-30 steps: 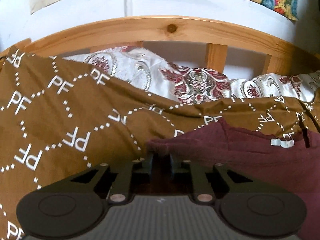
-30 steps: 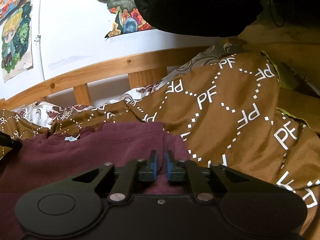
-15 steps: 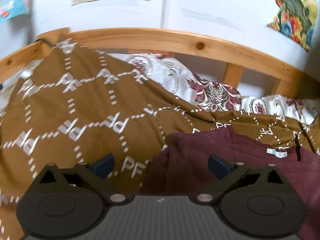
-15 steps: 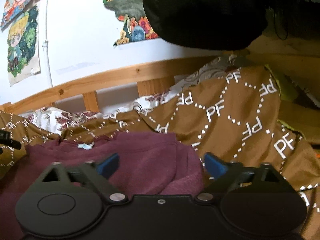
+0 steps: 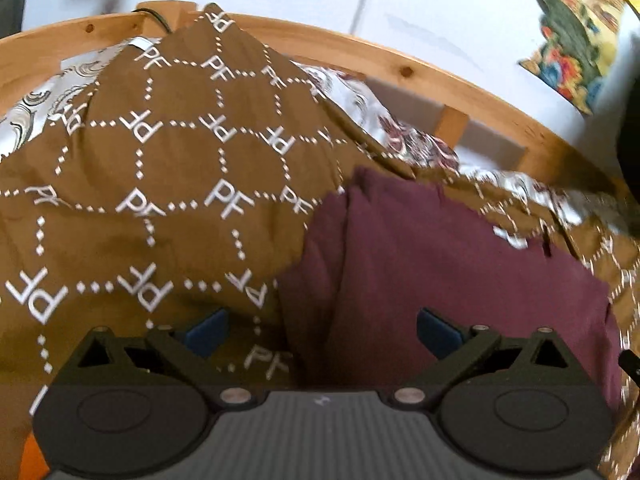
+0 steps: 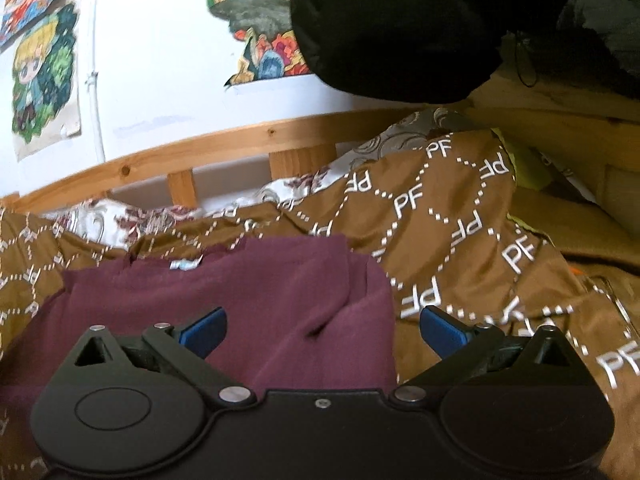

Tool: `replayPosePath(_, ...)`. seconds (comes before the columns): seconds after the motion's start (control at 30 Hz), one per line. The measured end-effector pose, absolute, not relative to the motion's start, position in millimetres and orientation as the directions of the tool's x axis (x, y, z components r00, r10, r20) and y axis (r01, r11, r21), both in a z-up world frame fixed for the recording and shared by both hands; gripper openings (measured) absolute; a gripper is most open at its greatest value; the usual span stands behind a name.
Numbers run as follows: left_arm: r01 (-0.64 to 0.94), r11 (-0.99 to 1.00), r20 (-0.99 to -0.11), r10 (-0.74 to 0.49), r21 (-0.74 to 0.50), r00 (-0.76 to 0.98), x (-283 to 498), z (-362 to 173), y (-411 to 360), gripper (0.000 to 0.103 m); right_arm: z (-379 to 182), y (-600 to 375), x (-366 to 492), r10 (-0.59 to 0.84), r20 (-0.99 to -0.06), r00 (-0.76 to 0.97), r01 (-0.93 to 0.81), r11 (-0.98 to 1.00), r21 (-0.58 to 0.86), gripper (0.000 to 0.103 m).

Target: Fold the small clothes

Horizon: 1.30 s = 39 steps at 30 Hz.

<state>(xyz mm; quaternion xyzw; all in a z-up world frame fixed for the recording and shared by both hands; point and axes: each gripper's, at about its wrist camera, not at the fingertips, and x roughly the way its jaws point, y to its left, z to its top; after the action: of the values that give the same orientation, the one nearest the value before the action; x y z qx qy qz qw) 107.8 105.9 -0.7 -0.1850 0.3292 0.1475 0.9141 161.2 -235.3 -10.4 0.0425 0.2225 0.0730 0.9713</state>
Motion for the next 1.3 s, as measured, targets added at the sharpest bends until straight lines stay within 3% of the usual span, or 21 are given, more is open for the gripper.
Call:
replayPosePath(0.47, -0.42, 0.877, -0.717, 0.136, -0.234, 0.684, 104.9, -18.6, 102.6, 0.102, -28.1, -195.8, 140.2, 0.194, -0.476, 0.858, -0.195, 0.98, 0.047, 0.101)
replayPosePath(0.53, -0.422, 0.877, -0.723, 0.138, -0.228, 0.677, 106.4, -20.6, 101.6, 0.102, -29.5, -201.6, 142.5, 0.213, -0.458, 0.863, -0.195, 0.977, 0.087, 0.091)
replayPosePath(0.7, -0.419, 0.882, -0.734, 0.136, -0.216, 0.665, 110.4, -24.7, 95.1, 0.102, -36.2, -212.3, 155.5, 0.202, -0.475, 0.857, -0.169, 0.979, 0.113, 0.05)
replayPosePath(0.77, -0.415, 0.885, -0.738, 0.135, -0.211, 0.662, 111.9, -26.1, 92.2, 0.102, -37.3, -217.3, 158.5, 0.2, -0.478, 0.855, -0.159, 0.979, 0.125, 0.04)
replayPosePath(0.87, -0.415, 0.886, -0.742, 0.136, -0.205, 0.656, 114.4, -27.5, 88.9, 0.102, -36.5, -220.3, 159.4, 0.203, -0.474, 0.857, -0.164, 0.979, 0.122, 0.011)
replayPosePath(1.17, -0.438, 0.881, -0.745, 0.169, -0.179, 0.646, 113.4, -27.3, 94.7, 0.102, -31.0, -225.8, 140.8, 0.133, -0.462, 0.877, -0.082, 0.988, 0.128, 0.006)
replayPosePath(1.3, -0.458, 0.868, -0.751, 0.171, -0.192, 0.638, 114.2, -29.8, 100.4, 0.102, -39.2, -227.2, 148.5, 0.139, -0.505, 0.852, -0.068, 0.985, 0.155, 0.011)
